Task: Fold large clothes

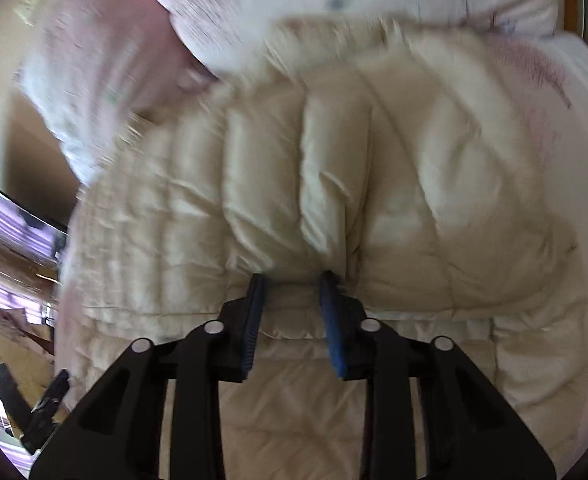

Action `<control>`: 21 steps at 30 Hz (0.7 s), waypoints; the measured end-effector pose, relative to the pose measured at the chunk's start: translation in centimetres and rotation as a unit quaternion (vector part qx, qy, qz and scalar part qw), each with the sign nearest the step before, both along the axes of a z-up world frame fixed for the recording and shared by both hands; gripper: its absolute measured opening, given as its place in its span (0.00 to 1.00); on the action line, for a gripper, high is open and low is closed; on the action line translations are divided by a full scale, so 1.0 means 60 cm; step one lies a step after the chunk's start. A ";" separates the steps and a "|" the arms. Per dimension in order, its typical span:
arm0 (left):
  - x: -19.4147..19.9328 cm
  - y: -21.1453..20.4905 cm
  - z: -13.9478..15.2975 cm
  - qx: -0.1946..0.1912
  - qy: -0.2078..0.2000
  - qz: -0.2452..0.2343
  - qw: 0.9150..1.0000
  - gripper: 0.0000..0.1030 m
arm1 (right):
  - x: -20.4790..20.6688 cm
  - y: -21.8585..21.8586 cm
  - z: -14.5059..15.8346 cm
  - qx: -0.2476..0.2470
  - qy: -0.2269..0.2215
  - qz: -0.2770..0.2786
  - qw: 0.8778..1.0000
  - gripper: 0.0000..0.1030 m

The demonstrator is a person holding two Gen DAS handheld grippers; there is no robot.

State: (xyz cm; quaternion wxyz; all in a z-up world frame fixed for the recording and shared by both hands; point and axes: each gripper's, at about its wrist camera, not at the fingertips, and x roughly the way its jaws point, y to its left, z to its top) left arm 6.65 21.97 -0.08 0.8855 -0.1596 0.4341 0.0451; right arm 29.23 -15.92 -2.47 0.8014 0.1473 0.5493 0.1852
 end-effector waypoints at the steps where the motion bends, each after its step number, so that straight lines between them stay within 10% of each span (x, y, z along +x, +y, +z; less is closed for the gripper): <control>1: -0.007 0.002 0.002 -0.001 -0.009 0.004 1.000 0.99 | -0.004 -0.003 0.008 0.003 -0.002 0.002 1.000 0.28; 10: -0.047 0.015 0.001 -0.001 -0.033 -0.044 0.998 0.99 | -0.119 -0.134 0.113 0.041 -0.108 0.006 0.993 0.76; 16: -0.080 0.027 -0.015 -0.019 -0.050 -0.080 0.995 0.99 | -0.205 -0.266 0.079 0.033 -0.079 -0.026 0.996 0.78; 21: -0.106 0.041 -0.039 -0.113 -0.038 -0.104 0.987 0.99 | -0.255 -0.342 0.016 0.065 -0.025 -0.050 0.996 0.78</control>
